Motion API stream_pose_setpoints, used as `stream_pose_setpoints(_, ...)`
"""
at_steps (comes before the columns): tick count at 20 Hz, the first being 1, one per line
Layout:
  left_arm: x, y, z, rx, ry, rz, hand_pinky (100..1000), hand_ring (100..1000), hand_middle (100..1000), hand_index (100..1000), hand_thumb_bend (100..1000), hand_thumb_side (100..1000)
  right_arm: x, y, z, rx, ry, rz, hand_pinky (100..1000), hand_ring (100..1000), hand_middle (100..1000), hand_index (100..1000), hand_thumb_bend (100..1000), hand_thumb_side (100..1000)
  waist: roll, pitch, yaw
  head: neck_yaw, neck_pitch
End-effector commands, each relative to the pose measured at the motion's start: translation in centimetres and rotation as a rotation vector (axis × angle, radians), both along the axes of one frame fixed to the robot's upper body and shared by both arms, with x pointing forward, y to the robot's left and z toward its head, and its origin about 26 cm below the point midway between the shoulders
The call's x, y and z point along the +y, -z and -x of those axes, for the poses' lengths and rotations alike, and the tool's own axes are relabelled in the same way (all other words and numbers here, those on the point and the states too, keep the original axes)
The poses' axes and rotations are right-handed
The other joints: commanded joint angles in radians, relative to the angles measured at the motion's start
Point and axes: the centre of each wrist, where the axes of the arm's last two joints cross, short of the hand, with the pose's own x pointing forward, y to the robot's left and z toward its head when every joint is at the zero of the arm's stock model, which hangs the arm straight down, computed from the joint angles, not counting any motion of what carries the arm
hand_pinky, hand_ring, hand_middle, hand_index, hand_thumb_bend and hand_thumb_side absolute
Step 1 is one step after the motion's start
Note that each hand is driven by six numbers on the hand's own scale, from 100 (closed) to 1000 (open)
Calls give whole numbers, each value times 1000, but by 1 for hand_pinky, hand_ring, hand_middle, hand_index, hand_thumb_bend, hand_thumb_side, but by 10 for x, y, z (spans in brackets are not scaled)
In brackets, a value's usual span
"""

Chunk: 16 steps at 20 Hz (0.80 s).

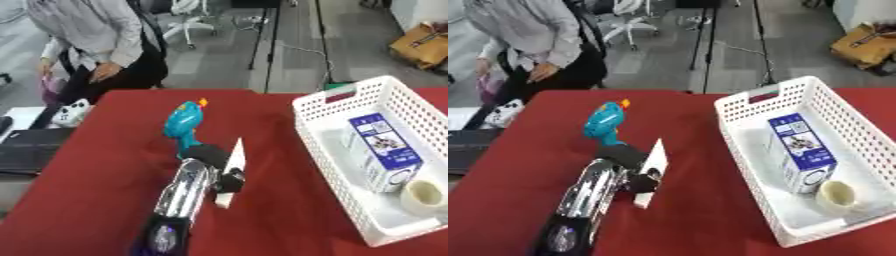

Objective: Pick up objects on the table and place them in the box.

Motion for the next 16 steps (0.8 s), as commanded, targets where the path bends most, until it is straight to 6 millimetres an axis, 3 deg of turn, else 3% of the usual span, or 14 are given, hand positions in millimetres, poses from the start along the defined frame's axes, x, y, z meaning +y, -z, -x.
stream_pose_setpoints(1, -4, 1, -1, 13, 17, 9, 588, 528, 504, 792, 100, 1000, 0, -10, 2, -32, -3, 20, 720, 661, 571, 612, 100, 525, -10, -11, -1, 6, -11)
stream_pose_setpoints(16, -7, 10, -4, 47, 19, -9, 571, 520, 495, 764, 100, 1000, -1, -12, 3, -39, -2, 22, 720, 661, 569, 607, 100, 514, -11, -10, -4, 11, -12)
